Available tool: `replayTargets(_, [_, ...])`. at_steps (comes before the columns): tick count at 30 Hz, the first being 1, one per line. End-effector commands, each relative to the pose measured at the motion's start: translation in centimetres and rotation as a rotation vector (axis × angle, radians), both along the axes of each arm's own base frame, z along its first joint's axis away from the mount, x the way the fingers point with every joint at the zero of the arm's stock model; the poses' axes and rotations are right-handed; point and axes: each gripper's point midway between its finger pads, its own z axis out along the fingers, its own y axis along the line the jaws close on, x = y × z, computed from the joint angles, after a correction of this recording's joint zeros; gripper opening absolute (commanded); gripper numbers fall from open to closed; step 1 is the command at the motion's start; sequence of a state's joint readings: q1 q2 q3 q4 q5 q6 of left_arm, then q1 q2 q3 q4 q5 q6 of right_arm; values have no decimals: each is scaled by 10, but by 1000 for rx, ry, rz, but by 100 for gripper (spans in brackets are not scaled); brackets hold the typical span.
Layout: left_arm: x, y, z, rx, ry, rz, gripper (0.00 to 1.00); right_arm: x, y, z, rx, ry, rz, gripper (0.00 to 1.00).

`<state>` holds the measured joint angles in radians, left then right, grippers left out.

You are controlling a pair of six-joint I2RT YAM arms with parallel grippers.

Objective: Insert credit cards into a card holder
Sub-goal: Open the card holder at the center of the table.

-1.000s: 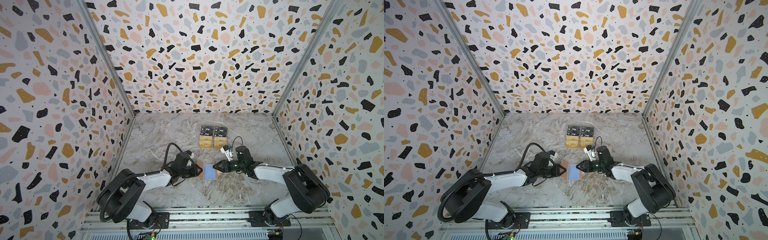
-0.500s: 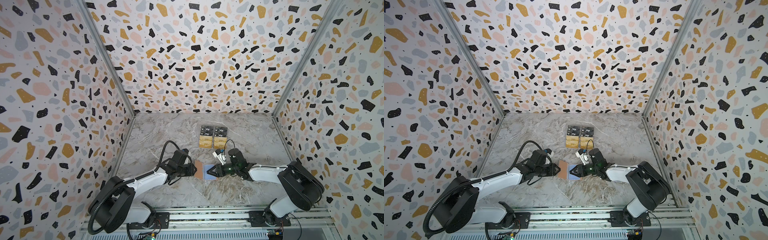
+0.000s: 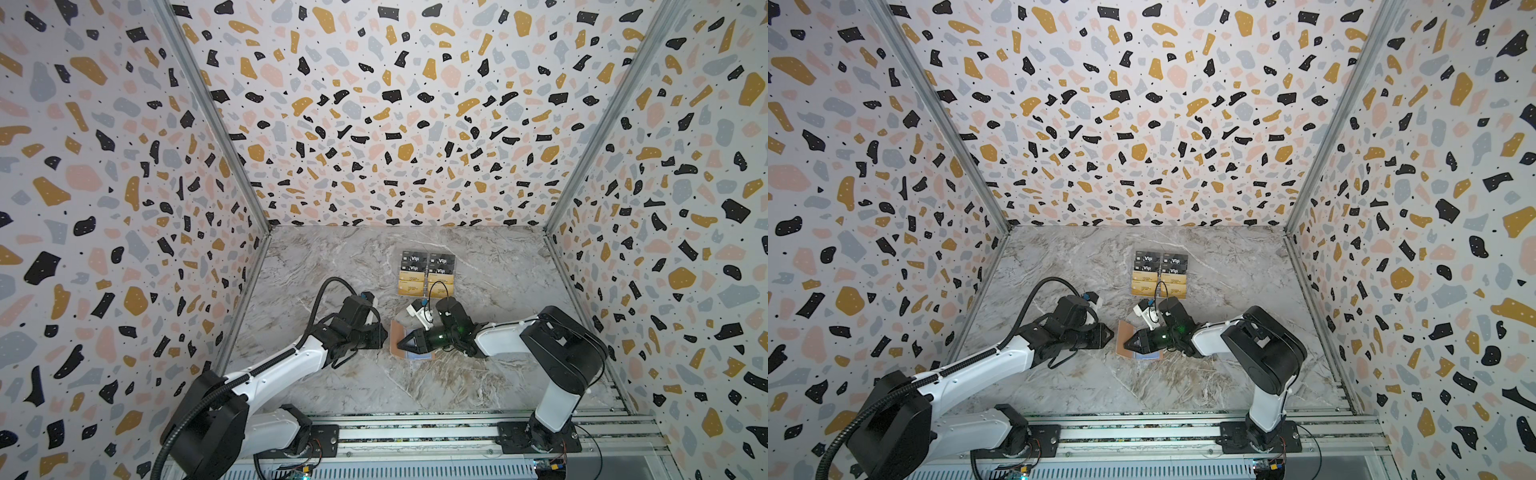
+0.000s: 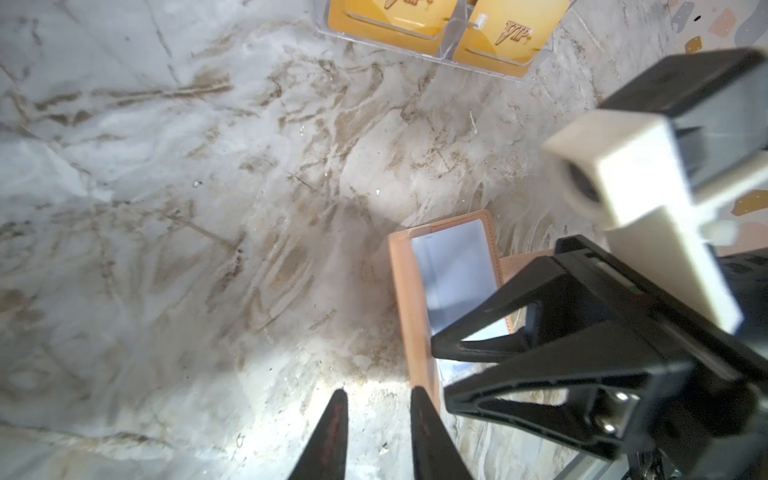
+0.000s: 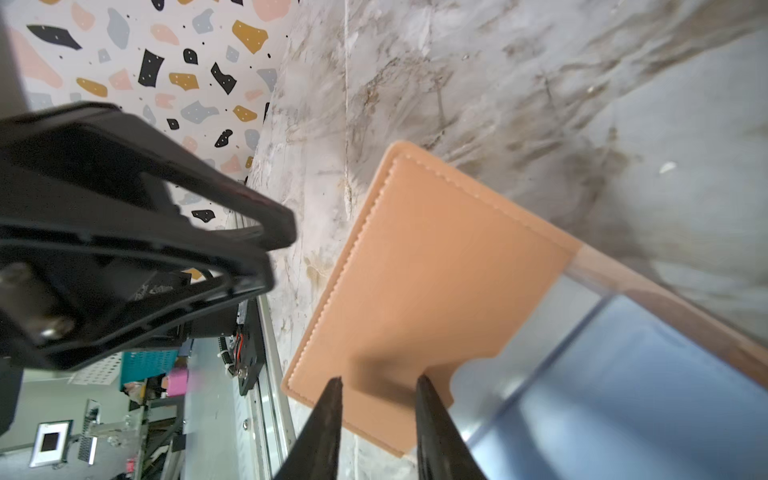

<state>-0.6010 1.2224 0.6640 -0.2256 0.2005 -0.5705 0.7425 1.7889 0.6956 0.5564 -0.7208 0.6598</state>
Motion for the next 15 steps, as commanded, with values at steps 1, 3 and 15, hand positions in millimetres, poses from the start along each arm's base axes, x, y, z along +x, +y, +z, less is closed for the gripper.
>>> replayTargets(1, [2, -5, 23, -35, -19, -16, 29, 9, 10, 10, 56, 13, -24, 30])
replayTargets(3, [2, -10, 32, -82, -28, -17, 30, 11, 10, 7, 57, 28, -45, 29])
replayTargets(15, [2, -13, 8, -115, 21, 29, 28, 26, 5, -3, 56, 109, -148, 28])
